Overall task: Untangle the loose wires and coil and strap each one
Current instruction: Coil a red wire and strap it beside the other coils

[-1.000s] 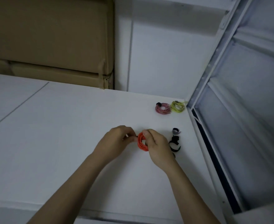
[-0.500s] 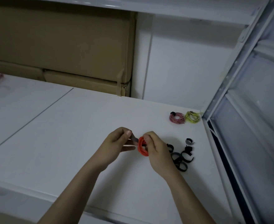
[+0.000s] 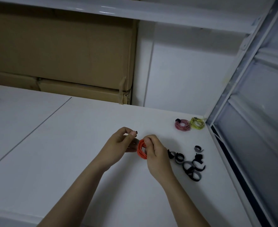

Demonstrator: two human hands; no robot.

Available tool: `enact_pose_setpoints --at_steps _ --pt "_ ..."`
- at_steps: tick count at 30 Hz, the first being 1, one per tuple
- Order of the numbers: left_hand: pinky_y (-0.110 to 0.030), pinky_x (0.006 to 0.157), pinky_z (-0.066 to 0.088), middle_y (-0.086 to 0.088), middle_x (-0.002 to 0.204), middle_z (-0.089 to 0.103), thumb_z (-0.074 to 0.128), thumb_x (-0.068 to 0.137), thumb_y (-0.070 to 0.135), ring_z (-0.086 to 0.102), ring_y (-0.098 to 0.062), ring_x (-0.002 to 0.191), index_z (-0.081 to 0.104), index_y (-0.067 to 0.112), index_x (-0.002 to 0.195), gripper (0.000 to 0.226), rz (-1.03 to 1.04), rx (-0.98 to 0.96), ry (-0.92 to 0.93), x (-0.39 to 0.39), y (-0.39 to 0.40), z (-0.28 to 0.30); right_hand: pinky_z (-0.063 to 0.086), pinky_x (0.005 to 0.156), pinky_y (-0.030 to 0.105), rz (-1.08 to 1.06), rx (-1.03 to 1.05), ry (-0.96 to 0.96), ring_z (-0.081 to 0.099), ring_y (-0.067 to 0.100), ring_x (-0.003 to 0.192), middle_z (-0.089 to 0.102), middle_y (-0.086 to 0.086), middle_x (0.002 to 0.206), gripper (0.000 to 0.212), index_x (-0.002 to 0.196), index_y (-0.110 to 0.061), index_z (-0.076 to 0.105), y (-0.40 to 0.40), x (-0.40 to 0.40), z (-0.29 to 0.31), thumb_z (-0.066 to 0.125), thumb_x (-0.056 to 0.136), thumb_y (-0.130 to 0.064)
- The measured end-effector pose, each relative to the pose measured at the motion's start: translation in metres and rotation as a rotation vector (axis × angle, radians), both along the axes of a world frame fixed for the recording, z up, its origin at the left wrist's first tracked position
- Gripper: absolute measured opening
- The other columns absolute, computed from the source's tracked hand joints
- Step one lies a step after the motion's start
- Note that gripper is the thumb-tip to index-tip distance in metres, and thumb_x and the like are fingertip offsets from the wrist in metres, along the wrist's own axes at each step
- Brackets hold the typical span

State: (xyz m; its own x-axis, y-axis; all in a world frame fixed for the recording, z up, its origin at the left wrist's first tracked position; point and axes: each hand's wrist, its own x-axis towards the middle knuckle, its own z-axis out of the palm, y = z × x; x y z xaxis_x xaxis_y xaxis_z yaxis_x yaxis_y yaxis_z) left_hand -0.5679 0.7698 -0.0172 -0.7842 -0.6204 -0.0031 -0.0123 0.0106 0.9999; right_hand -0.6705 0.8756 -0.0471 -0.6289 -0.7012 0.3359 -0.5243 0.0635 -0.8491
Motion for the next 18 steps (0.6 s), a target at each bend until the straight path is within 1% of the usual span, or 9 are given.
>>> enact_pose_setpoints --at_steps 2,5,8,10,11,13,14,16,18 --pt "-0.022 0.075 0.056 -0.01 0.088 0.073 0.058 0.092 0.03 0.072 -0.021 0.084 0.06 0.007 0.099 0.024 -0.052 -0.008 0.014 -0.003 -0.007 -0.002 0.037 0.056 0.013 -0.055 0.017 0.012 0.051 -0.002 0.064 0.055 -0.024 0.069 0.026 0.079 -0.034 0.046 -0.007 0.0 -0.002 0.038 0.102 -0.026" --pt "-0.027 0.081 0.056 -0.012 0.09 0.073 0.07 0.077 0.029 0.071 -0.023 0.087 0.062 0.004 0.1 0.035 -0.145 -0.009 0.039 -0.009 -0.019 -0.006 0.036 0.052 0.016 -0.107 0.03 0.0 0.051 0.0 0.059 0.057 -0.02 0.065 0.023 0.081 -0.031 0.046 -0.017 -0.003 -0.007 0.037 0.102 -0.026" --pt "-0.032 0.087 0.055 -0.012 0.096 0.073 0.076 0.076 0.013 0.071 -0.026 0.09 0.065 0.005 0.103 0.03 -0.218 0.004 0.022 -0.017 -0.034 -0.013 0.037 0.052 0.02 -0.132 0.037 -0.027 0.051 0.001 0.06 0.056 -0.011 0.064 0.02 0.086 -0.023 0.049 -0.026 -0.011 -0.012 0.037 0.102 -0.022" --pt "-0.034 0.088 0.055 -0.013 0.096 0.073 0.074 0.08 0.006 0.071 -0.027 0.091 0.067 0.005 0.104 0.025 -0.231 0.016 0.0 -0.025 -0.042 -0.02 0.039 0.055 0.027 -0.128 0.058 -0.042 0.05 0.004 0.06 0.056 -0.007 0.067 0.019 0.089 -0.021 0.049 -0.031 -0.016 -0.016 0.036 0.102 -0.021" --pt "-0.033 0.085 0.056 -0.014 0.095 0.073 0.071 0.083 0.004 0.071 -0.027 0.09 0.067 0.005 0.103 0.021 -0.236 0.027 0.004 -0.03 -0.044 -0.023 0.039 0.056 0.029 -0.124 0.061 -0.048 0.049 0.005 0.059 0.055 -0.005 0.067 0.019 0.089 -0.02 0.049 -0.034 -0.019 -0.018 0.035 0.102 -0.022" --pt "-0.026 0.079 0.056 -0.014 0.092 0.073 0.064 0.086 0.0 0.071 -0.025 0.088 0.069 0.007 0.101 0.017 -0.233 0.027 0.017 -0.038 -0.049 -0.029 0.038 0.057 0.027 -0.103 0.055 -0.076 0.047 0.004 0.058 0.054 -0.005 0.067 0.021 0.09 -0.018 0.049 -0.039 -0.027 -0.019 0.034 0.103 -0.024" --pt "-0.025 0.078 0.056 -0.014 0.091 0.073 0.061 0.087 -0.001 0.071 -0.023 0.087 0.071 0.009 0.099 0.018 -0.225 0.019 0.015 -0.042 -0.052 -0.031 0.037 0.058 0.025 -0.084 0.057 -0.09 0.046 0.003 0.059 0.054 -0.005 0.069 0.022 0.09 -0.016 0.05 -0.041 -0.031 -0.02 0.034 0.103 -0.024" --pt "-0.028 0.082 0.055 -0.012 0.09 0.074 0.06 0.088 0.0 0.07 -0.021 0.086 0.073 0.012 0.095 0.019 -0.221 0.018 -0.004 -0.049 -0.059 -0.036 0.038 0.059 0.021 -0.046 0.087 -0.104 0.048 0.001 0.061 0.055 -0.006 0.071 0.023 0.092 -0.015 0.051 -0.044 -0.04 -0.021 0.034 0.103 -0.026" --pt "-0.032 0.084 0.052 -0.012 0.091 0.074 0.059 0.089 0.001 0.069 -0.021 0.087 0.073 0.013 0.095 0.019 -0.24 0.033 -0.026 -0.054 -0.065 -0.041 0.039 0.06 0.021 -0.023 0.12 -0.116 0.05 0.001 0.062 0.057 -0.004 0.072 0.024 0.092 -0.015 0.051 -0.046 -0.046 -0.023 0.034 0.103 -0.028"
